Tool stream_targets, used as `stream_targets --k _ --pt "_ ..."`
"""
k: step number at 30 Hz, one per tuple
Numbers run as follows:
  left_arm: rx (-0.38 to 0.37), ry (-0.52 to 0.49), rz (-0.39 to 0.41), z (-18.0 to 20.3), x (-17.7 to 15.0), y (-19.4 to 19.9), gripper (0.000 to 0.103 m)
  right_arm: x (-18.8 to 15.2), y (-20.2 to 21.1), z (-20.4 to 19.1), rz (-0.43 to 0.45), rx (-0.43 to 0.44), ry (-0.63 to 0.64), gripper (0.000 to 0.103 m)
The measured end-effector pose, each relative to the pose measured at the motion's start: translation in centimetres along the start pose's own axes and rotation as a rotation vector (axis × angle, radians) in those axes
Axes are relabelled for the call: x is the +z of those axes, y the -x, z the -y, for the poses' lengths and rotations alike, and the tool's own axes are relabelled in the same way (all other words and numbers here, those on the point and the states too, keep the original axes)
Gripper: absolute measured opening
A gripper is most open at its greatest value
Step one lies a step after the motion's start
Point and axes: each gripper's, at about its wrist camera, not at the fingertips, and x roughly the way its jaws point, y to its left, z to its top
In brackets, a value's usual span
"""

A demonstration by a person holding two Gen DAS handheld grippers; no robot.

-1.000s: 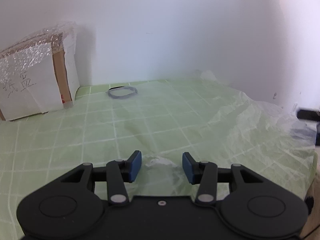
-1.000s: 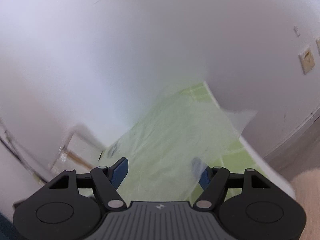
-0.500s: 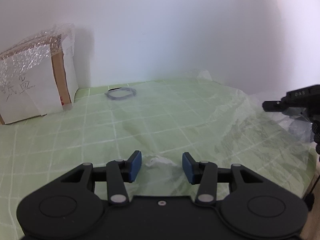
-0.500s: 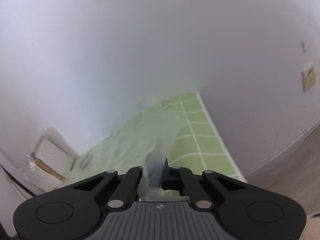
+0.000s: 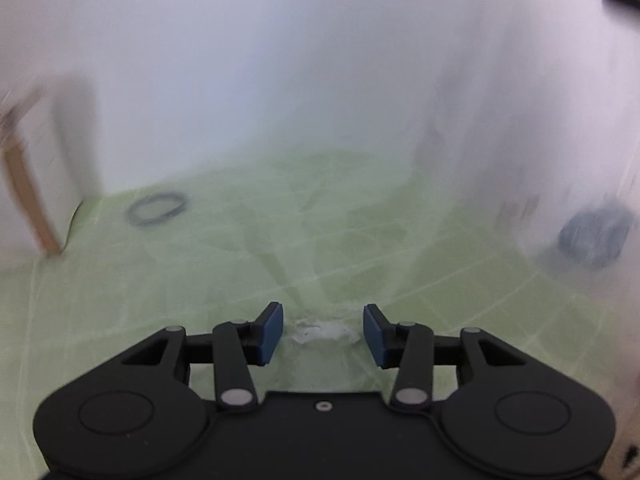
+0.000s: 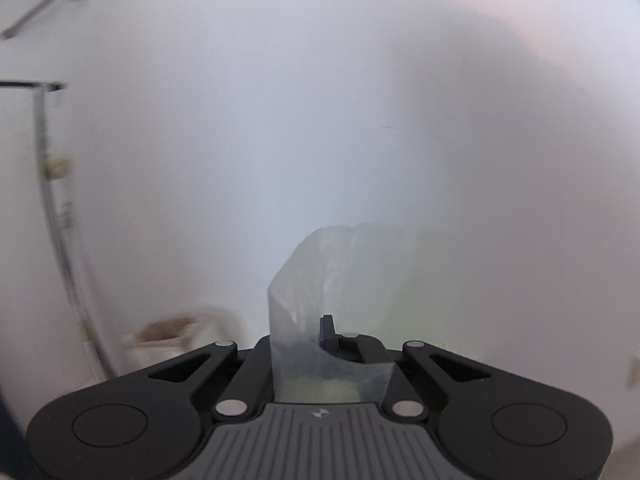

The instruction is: Fold shopping bag

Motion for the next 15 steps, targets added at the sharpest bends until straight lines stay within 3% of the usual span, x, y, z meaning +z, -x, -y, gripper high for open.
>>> stream_targets --k 2,5,8,15 --pt "-0.042 0.019 -0.017 0.2 1.1 -0.2 0.038 0.4 -0.3 -1.2 0.007 -0.008 0.084 0.0" --pt "-0.104 0.125 0.024 -1.2 2.7 0.9 0.034 1.0 -0.7 -2.1 0.01 -0.023 0.176 0.0" --pt "-0.131 0.147 0.023 -2.0 4.2 0.1 0.02 1.7 -0.9 -1.7 -0.001 0.002 0.163 0.0" --pt "-0.117 0.196 -0.043 -3.1 4.9 -5.6 0.01 2.8 -0.3 0.2 -0.019 0.059 0.081 0.0"
